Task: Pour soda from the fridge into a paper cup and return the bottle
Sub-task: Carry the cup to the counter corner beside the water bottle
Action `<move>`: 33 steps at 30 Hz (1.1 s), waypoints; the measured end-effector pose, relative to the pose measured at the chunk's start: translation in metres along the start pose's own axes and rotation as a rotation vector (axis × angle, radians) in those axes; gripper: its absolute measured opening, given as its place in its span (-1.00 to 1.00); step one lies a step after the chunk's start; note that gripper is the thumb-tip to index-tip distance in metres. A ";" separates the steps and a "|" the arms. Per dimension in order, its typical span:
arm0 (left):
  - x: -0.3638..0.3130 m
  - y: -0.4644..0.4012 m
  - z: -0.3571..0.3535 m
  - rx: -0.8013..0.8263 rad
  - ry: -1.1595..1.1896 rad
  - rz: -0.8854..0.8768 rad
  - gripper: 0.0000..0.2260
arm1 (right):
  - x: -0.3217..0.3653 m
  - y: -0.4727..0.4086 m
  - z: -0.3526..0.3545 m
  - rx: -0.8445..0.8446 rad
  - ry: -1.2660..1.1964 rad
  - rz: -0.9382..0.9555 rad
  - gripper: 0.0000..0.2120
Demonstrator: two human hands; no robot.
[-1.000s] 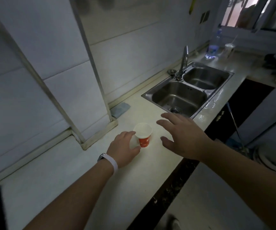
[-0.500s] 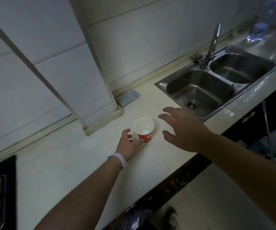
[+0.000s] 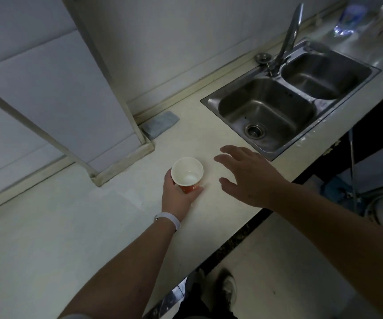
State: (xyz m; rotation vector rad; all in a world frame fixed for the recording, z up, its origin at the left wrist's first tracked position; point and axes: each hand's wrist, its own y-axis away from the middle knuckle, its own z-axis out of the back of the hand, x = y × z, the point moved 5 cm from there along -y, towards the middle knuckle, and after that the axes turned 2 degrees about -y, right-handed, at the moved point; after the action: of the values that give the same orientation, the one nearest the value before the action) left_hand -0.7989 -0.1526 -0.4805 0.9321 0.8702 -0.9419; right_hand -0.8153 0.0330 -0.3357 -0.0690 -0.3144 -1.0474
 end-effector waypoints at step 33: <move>-0.128 -0.030 0.003 0.294 -0.007 -0.490 -0.26 | 0.009 0.041 0.076 -0.197 0.102 -0.259 -0.47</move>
State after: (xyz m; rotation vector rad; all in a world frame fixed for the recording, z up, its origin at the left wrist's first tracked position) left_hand -0.8688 -0.1303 -0.3720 0.9803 0.9922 -1.5249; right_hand -0.7931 0.0619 -0.2569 -0.1538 -0.1280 -1.3328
